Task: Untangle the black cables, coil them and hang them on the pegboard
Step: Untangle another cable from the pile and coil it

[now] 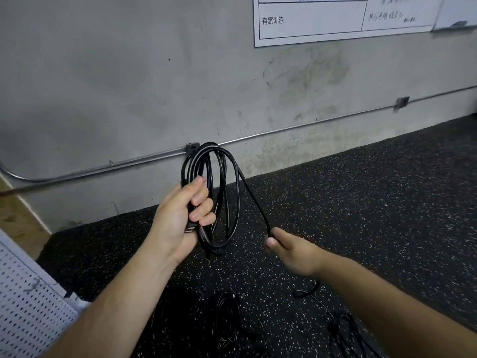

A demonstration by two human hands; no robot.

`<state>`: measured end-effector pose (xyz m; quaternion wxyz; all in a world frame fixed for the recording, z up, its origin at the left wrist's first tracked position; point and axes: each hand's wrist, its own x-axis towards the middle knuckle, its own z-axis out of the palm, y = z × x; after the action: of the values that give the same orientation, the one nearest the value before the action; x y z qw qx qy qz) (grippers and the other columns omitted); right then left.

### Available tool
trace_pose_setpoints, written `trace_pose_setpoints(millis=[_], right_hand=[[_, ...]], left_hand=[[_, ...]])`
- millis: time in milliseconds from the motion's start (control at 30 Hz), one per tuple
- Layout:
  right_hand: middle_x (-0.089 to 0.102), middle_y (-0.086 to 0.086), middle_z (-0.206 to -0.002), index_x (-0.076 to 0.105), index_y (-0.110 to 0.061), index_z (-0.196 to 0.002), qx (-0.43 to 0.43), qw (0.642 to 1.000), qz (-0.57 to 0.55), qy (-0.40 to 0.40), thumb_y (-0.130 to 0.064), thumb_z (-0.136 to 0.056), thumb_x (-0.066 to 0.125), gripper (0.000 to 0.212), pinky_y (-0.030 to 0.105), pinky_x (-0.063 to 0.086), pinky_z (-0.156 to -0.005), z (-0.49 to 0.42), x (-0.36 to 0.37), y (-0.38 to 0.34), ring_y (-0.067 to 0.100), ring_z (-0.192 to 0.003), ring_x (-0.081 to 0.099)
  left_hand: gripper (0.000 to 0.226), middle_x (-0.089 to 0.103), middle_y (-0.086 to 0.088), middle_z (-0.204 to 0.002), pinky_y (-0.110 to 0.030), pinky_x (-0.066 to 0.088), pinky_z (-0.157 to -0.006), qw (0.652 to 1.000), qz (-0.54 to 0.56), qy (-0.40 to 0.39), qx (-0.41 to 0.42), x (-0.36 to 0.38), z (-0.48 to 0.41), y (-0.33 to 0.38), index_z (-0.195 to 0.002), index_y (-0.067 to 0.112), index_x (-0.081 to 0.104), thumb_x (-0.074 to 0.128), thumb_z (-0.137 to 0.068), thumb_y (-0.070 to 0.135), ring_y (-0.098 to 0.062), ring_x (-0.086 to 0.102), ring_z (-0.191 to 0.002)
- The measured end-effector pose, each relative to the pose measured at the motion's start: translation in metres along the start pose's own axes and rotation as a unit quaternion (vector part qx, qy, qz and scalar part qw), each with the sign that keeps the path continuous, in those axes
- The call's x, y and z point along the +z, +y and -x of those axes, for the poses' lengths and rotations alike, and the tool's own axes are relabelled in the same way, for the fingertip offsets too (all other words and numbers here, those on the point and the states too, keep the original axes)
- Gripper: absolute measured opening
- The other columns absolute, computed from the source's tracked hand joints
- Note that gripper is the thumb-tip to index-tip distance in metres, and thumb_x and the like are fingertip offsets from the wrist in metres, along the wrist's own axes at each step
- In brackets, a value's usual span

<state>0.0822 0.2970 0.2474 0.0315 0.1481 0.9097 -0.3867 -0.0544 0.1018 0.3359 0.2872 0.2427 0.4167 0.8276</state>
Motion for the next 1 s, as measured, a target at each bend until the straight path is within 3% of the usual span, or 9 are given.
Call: trace_pose_setpoints(millis=[133, 267, 367, 500, 600, 667, 767, 867, 1000], right_hand=[[0.061, -0.01, -0.087, 0.06, -0.029, -0.118, 0.02, 0.994, 0.106, -0.037, -0.034, -0.11, 0.038, 0.024, 0.026, 0.044, -0.059, 0.005, -0.008, -0.008, 0.008, -0.068, 0.055], [0.054, -0.009, -0.078, 0.058, -0.022, -0.093, -0.04, 0.968, 0.239, -0.059, -0.035, -0.108, 0.044, 0.024, 0.029, 0.042, -0.059, 0.017, -0.015, -0.046, 0.013, -0.069, 0.053], [0.059, -0.005, -0.084, 0.065, -0.02, -0.1, -0.094, 0.951, 0.289, -0.06, -0.038, -0.107, 0.043, 0.029, 0.031, 0.047, -0.071, 0.029, -0.013, -0.075, 0.018, -0.078, 0.055], [0.068, 0.0, -0.096, 0.065, -0.023, -0.1, -0.199, 0.924, 0.324, 0.033, -0.042, -0.105, 0.043, 0.029, 0.036, 0.05, -0.077, 0.037, -0.016, -0.094, 0.025, -0.087, 0.062], [0.07, 0.0, -0.097, 0.067, -0.024, -0.105, -0.196, 0.927, 0.315, 0.046, -0.042, -0.104, 0.046, 0.028, 0.034, 0.05, -0.076, 0.038, -0.022, -0.095, 0.023, -0.09, 0.063], [0.066, -0.005, -0.085, 0.068, -0.024, -0.1, -0.169, 0.944, 0.283, 0.03, -0.041, -0.103, 0.048, 0.026, 0.031, 0.046, -0.072, 0.038, -0.028, -0.092, 0.019, -0.081, 0.06], [0.054, -0.008, -0.066, 0.061, -0.019, -0.081, -0.117, 0.977, 0.174, 0.028, -0.038, -0.105, 0.048, 0.034, 0.026, 0.038, -0.06, 0.038, -0.04, -0.082, 0.005, -0.059, 0.049], [0.053, -0.008, -0.059, 0.065, -0.018, -0.078, -0.031, 0.998, 0.045, 0.036, -0.039, -0.107, 0.046, 0.04, 0.019, 0.033, -0.048, 0.034, -0.048, -0.064, 0.003, -0.048, 0.044], [0.044, -0.005, -0.055, 0.053, -0.018, -0.064, 0.042, 0.995, 0.066, -0.064, -0.033, -0.108, 0.044, 0.047, 0.027, 0.031, -0.05, 0.027, -0.039, -0.053, 0.012, -0.049, 0.038]], left_hand=[[0.012, 0.04, 0.005, -0.064, -0.02, 0.033, -0.044, 0.995, -0.071, 0.044, 0.046, -0.001, -0.001, -0.006, -0.092, 0.014, 0.05, 0.059, -0.095, 0.02, -0.008, 0.033, -0.047], [0.017, 0.048, 0.005, -0.07, -0.027, 0.044, -0.056, 0.977, -0.195, 0.06, 0.062, -0.005, -0.002, -0.015, -0.102, 0.011, 0.051, 0.057, -0.101, 0.027, -0.012, 0.042, -0.055], [0.016, 0.056, 0.007, -0.072, -0.035, 0.049, -0.066, 0.956, -0.287, 0.044, 0.053, -0.004, -0.002, -0.023, -0.106, 0.015, 0.053, 0.058, -0.101, 0.029, -0.016, 0.05, -0.061], [0.005, 0.061, 0.008, -0.069, -0.027, 0.055, -0.065, 0.946, -0.324, 0.0, 0.017, 0.008, 0.005, -0.035, -0.108, 0.018, 0.053, 0.055, -0.104, 0.017, -0.019, 0.067, -0.069], [0.012, 0.066, 0.016, -0.075, -0.026, 0.053, -0.072, 0.922, -0.385, -0.031, 0.024, 0.012, 0.009, -0.045, -0.105, 0.029, 0.057, 0.06, -0.101, 0.018, -0.007, 0.067, -0.076], [0.009, 0.066, 0.014, -0.074, -0.023, 0.05, -0.067, 0.911, -0.412, -0.009, 0.026, 0.014, 0.009, -0.047, -0.102, 0.031, 0.058, 0.06, -0.102, 0.022, -0.005, 0.062, -0.07], [0.006, 0.058, 0.0, -0.071, -0.026, 0.048, -0.056, 0.914, -0.4, 0.06, 0.023, 0.013, 0.006, -0.042, -0.102, 0.02, 0.057, 0.054, -0.105, 0.024, -0.01, 0.055, -0.059], [0.01, 0.054, 0.001, -0.075, -0.028, 0.047, -0.053, 0.945, -0.301, 0.129, 0.002, 0.001, -0.001, -0.033, -0.101, 0.014, 0.056, 0.056, -0.105, 0.023, -0.01, 0.05, -0.056], [0.016, 0.053, 0.002, -0.072, -0.024, 0.043, -0.047, 0.985, -0.106, 0.127, -0.053, -0.001, -0.004, -0.026, -0.112, 0.009, 0.055, 0.058, -0.102, 0.02, -0.011, 0.048, -0.054]])
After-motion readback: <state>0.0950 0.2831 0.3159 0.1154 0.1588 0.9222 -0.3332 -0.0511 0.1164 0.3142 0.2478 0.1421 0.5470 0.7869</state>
